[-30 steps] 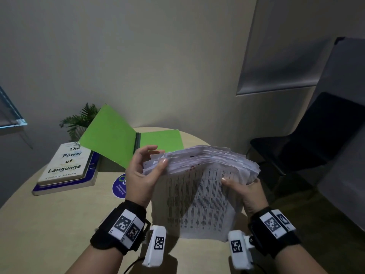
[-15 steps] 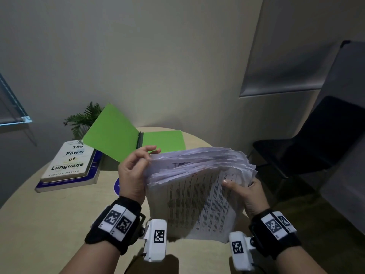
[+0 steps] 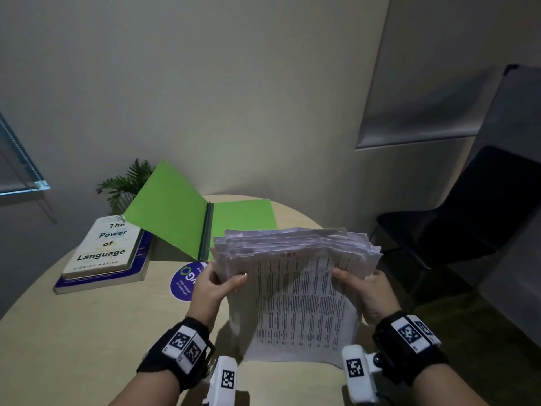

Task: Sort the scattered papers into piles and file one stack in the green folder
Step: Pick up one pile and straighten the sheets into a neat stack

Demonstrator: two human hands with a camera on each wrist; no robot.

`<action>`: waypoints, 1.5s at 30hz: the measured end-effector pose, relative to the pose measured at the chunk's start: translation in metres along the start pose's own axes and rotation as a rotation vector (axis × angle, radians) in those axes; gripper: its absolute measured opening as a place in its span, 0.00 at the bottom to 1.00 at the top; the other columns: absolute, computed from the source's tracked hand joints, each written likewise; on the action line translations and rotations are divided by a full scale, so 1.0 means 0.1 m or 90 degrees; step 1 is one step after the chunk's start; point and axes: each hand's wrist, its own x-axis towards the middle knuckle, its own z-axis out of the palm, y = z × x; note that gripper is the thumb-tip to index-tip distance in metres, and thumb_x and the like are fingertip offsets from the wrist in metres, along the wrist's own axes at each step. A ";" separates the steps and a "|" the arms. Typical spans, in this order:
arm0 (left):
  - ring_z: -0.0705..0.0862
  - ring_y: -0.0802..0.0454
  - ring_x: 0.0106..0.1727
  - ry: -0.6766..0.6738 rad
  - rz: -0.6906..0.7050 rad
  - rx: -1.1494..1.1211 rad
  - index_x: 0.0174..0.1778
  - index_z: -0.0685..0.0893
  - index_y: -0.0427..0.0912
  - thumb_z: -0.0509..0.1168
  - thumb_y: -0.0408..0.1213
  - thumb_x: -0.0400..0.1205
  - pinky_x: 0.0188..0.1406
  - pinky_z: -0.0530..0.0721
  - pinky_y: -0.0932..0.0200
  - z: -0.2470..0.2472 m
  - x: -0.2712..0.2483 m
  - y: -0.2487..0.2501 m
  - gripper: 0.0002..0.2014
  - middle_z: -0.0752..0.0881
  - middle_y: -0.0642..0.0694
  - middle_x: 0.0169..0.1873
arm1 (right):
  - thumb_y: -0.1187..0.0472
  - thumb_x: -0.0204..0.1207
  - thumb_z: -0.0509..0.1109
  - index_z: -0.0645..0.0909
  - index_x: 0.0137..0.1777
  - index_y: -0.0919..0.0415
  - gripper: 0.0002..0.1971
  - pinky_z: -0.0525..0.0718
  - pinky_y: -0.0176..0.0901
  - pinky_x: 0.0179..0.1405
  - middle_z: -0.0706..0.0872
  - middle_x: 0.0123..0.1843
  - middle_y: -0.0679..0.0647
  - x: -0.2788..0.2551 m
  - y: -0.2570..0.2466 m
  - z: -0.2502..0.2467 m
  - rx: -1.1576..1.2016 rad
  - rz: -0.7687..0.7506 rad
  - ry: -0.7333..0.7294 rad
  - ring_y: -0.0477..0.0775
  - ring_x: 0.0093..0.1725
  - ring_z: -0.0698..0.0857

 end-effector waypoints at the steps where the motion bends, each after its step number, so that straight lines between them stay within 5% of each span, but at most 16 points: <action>1: 0.85 0.44 0.49 0.006 -0.040 -0.019 0.49 0.84 0.44 0.81 0.49 0.43 0.40 0.84 0.65 0.00 0.03 -0.06 0.36 0.92 0.52 0.36 | 0.61 0.54 0.82 0.84 0.48 0.65 0.21 0.90 0.41 0.36 0.93 0.42 0.61 -0.01 0.02 0.00 -0.001 0.006 0.007 0.62 0.47 0.91; 6: 0.86 0.44 0.42 0.004 -0.086 -0.099 0.48 0.86 0.37 0.84 0.59 0.37 0.43 0.86 0.51 0.15 0.10 -0.05 0.46 0.93 0.47 0.36 | 0.48 0.33 0.90 0.84 0.52 0.70 0.45 0.90 0.52 0.46 0.91 0.47 0.68 -0.01 0.10 0.11 0.061 0.000 0.052 0.66 0.50 0.91; 9: 0.89 0.51 0.36 -0.014 -0.007 -0.126 0.42 0.90 0.39 0.83 0.60 0.41 0.36 0.88 0.57 0.20 0.14 0.12 0.38 0.93 0.47 0.34 | 0.44 0.31 0.89 0.83 0.57 0.64 0.49 0.89 0.55 0.51 0.92 0.50 0.62 0.03 0.00 0.09 0.073 -0.072 0.114 0.60 0.50 0.91; 12: 0.90 0.55 0.36 -0.034 0.017 -0.107 0.37 0.92 0.41 0.83 0.61 0.39 0.38 0.89 0.60 0.16 0.09 0.14 0.35 0.93 0.48 0.33 | 0.57 0.48 0.88 0.84 0.55 0.60 0.32 0.88 0.47 0.46 0.93 0.46 0.55 0.01 -0.07 0.04 0.004 -0.114 0.080 0.55 0.49 0.91; 15: 0.90 0.51 0.44 -0.011 -0.014 -0.048 0.46 0.87 0.43 0.83 0.63 0.36 0.45 0.88 0.62 0.08 0.01 -0.06 0.44 0.93 0.50 0.37 | 0.70 0.64 0.78 0.85 0.53 0.67 0.16 0.87 0.34 0.34 0.93 0.38 0.52 -0.08 -0.08 0.07 -0.043 -0.132 0.062 0.57 0.47 0.90; 17: 0.89 0.47 0.51 -0.024 -0.033 -0.029 0.51 0.86 0.42 0.83 0.61 0.36 0.50 0.88 0.59 0.05 -0.02 -0.14 0.47 0.93 0.49 0.40 | 0.66 0.66 0.77 0.83 0.56 0.70 0.18 0.87 0.39 0.36 0.92 0.41 0.53 -0.10 -0.11 0.07 -0.055 -0.192 0.067 0.56 0.46 0.91; 21: 0.91 0.57 0.43 -0.065 -0.022 -0.046 0.45 0.89 0.46 0.85 0.58 0.36 0.43 0.88 0.65 0.06 -0.01 -0.12 0.41 0.93 0.51 0.37 | 0.59 0.67 0.79 0.87 0.50 0.54 0.11 0.87 0.45 0.47 0.90 0.45 0.46 -0.10 -0.41 0.12 -0.196 -0.314 0.060 0.50 0.47 0.88; 23: 0.91 0.57 0.42 -0.087 -0.017 -0.061 0.40 0.91 0.46 0.86 0.56 0.36 0.42 0.88 0.64 0.07 0.00 -0.09 0.36 0.93 0.49 0.37 | 0.63 0.70 0.77 0.89 0.48 0.58 0.07 0.87 0.39 0.48 0.91 0.42 0.47 -0.06 -0.53 0.16 -0.287 -0.338 0.022 0.44 0.45 0.88; 27: 0.91 0.55 0.43 -0.108 -0.023 -0.074 0.47 0.86 0.42 0.86 0.56 0.36 0.43 0.89 0.62 0.08 -0.02 -0.04 0.44 0.94 0.49 0.38 | 0.68 0.71 0.75 0.89 0.40 0.64 0.02 0.85 0.42 0.48 0.91 0.38 0.53 -0.05 -0.57 0.18 -0.346 -0.336 0.026 0.44 0.41 0.87; 34: 0.92 0.55 0.42 -0.108 -0.048 -0.095 0.49 0.85 0.41 0.86 0.53 0.34 0.40 0.89 0.62 0.11 0.00 -0.04 0.46 0.94 0.47 0.38 | 0.72 0.75 0.66 0.91 0.40 0.60 0.12 0.85 0.67 0.56 0.93 0.46 0.55 -0.10 -0.48 0.06 -0.177 -0.204 0.094 0.65 0.52 0.88; 37: 0.92 0.54 0.42 -0.113 -0.043 -0.095 0.47 0.87 0.42 0.87 0.52 0.34 0.39 0.89 0.62 0.10 0.02 -0.05 0.43 0.94 0.46 0.39 | 0.58 0.74 0.66 0.88 0.51 0.49 0.11 0.87 0.45 0.57 0.91 0.50 0.43 -0.16 -0.55 0.10 -0.262 -0.317 0.087 0.44 0.55 0.88; 39: 0.92 0.54 0.42 -0.112 -0.040 -0.088 0.48 0.86 0.40 0.87 0.52 0.34 0.40 0.88 0.62 0.11 0.04 -0.05 0.45 0.94 0.46 0.39 | 0.44 0.71 0.65 0.82 0.61 0.43 0.18 0.80 0.30 0.61 0.82 0.59 0.28 -0.21 -0.63 0.13 -0.481 -0.416 0.000 0.30 0.60 0.80; 41: 0.91 0.54 0.43 -0.108 -0.036 -0.090 0.49 0.85 0.40 0.87 0.51 0.35 0.41 0.88 0.62 0.10 0.05 -0.07 0.45 0.94 0.46 0.40 | 0.34 0.70 0.62 0.81 0.66 0.46 0.28 0.80 0.37 0.64 0.78 0.61 0.28 -0.23 -0.64 0.17 -0.697 -0.442 -0.087 0.28 0.60 0.76; 45: 0.92 0.50 0.45 -0.092 -0.045 -0.081 0.54 0.84 0.37 0.87 0.51 0.36 0.42 0.89 0.60 0.07 0.09 -0.09 0.49 0.93 0.44 0.41 | 0.40 0.65 0.74 0.75 0.71 0.45 0.34 0.74 0.37 0.66 0.73 0.63 0.27 -0.20 -0.67 0.11 -0.731 -0.430 -0.060 0.33 0.64 0.73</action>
